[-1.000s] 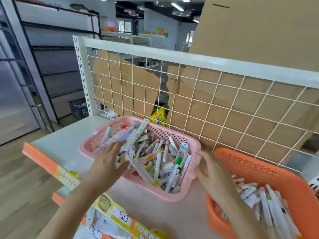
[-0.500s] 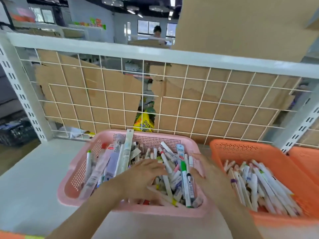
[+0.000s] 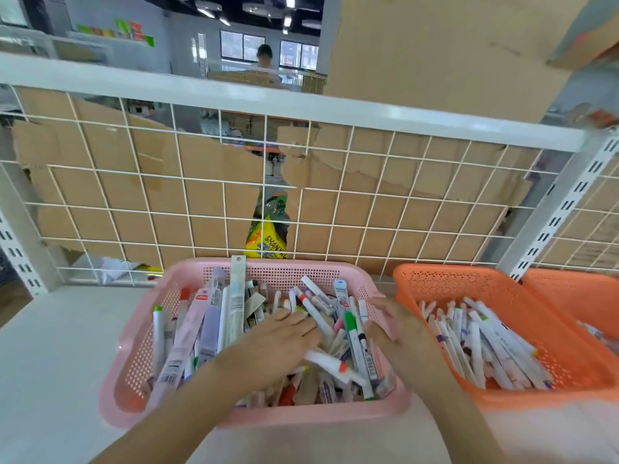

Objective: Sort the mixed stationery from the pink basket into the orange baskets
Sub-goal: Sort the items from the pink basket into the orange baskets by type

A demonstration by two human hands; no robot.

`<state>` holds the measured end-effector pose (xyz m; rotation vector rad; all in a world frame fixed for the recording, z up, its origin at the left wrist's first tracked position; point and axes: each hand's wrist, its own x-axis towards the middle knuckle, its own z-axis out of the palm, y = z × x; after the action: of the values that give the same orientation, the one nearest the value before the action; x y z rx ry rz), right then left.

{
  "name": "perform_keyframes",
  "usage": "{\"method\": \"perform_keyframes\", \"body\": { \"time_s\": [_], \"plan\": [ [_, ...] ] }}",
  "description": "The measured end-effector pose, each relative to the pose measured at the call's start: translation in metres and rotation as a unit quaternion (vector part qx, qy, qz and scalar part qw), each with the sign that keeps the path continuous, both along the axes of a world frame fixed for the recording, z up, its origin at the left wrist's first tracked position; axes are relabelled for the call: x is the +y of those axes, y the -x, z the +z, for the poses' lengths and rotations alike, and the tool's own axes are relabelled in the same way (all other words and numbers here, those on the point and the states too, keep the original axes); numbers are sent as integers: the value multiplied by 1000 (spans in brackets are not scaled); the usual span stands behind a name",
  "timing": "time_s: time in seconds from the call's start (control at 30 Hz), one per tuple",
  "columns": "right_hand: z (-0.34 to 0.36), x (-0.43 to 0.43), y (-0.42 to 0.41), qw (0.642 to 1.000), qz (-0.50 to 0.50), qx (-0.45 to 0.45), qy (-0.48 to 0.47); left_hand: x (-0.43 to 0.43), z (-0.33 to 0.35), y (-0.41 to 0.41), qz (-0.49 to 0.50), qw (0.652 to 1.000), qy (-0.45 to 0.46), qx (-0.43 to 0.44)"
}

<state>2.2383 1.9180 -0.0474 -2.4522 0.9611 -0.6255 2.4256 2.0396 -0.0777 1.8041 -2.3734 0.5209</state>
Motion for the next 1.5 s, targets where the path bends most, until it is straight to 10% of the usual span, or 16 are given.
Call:
{"method": "perform_keyframes", "body": {
  "time_s": [0.23, 0.57, 0.93, 1.27, 1.5],
  "plan": [
    [7, -8, -30, 998, 38, -2, -46, 20, 30, -31, 219, 962, -6, 163],
    [-2, -18, -128, 964, 120, 231, -56, 12, 10, -65, 306, 812, 53, 494],
    [-20, -15, -157, 964, 95, 237, -79, 18, 12, -65, 317, 793, 39, 518],
    [-5, -26, -157, 990, 44, -18, -136, 17, 16, -63, 295, 757, 46, 582],
    [24, -32, -149, 901, 4, -325, -288, 18, 16, -66, 296, 725, 68, 618]
  ]
}}
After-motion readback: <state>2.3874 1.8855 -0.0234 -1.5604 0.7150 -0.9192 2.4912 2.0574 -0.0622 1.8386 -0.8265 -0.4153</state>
